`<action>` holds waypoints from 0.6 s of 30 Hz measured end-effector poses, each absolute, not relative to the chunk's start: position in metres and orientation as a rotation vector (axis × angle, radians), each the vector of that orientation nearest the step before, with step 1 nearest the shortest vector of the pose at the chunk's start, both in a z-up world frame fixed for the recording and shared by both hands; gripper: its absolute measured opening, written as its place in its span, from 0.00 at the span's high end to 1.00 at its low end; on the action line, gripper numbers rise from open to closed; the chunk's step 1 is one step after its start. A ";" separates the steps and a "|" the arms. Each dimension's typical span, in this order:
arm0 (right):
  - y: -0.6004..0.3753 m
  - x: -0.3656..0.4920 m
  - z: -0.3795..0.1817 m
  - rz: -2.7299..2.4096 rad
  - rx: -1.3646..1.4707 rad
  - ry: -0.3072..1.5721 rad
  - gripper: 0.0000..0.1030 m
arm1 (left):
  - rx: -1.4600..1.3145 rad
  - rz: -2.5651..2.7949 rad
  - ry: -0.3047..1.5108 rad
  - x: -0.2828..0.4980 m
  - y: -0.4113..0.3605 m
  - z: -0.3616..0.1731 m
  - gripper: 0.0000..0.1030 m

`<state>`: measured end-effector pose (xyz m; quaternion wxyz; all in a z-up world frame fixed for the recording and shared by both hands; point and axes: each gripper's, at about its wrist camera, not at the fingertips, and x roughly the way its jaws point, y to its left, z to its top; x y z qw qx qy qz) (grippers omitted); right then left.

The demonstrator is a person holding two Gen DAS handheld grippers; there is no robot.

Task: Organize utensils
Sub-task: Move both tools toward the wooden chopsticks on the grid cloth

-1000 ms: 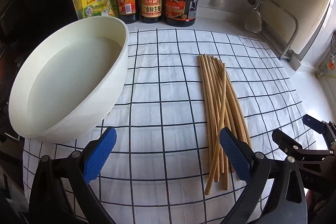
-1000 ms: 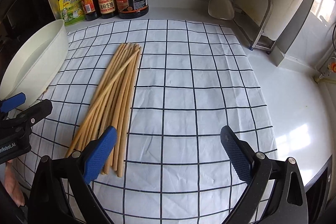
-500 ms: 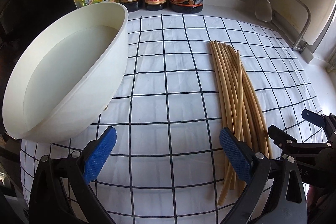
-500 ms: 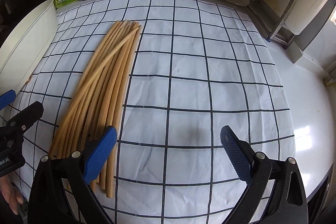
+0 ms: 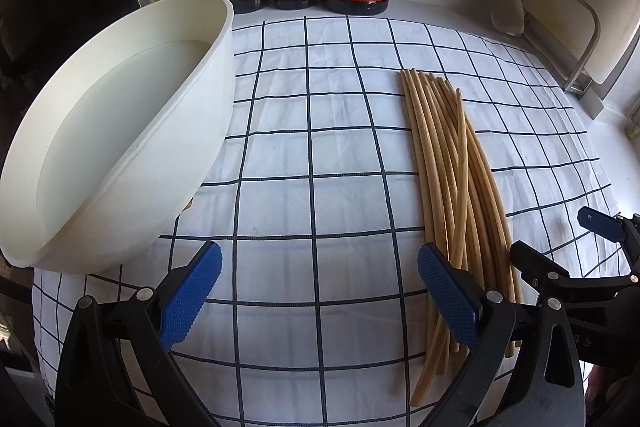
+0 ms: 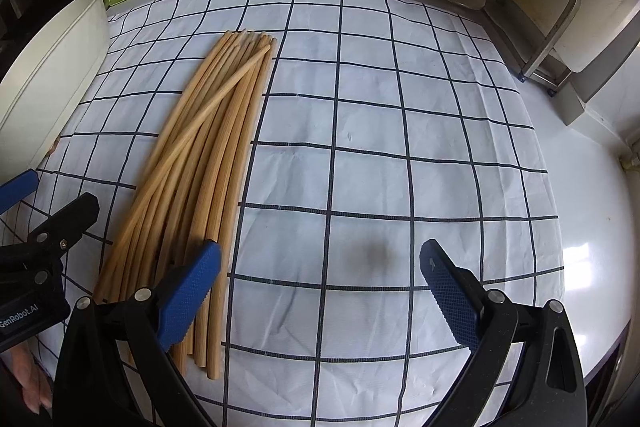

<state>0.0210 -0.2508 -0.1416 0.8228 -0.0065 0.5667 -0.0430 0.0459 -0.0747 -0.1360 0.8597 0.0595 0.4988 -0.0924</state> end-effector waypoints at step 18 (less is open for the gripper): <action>-0.281 0.014 -0.147 -0.129 -0.019 1.204 0.08 | 0.151 -0.207 1.058 0.049 -0.087 -0.142 0.06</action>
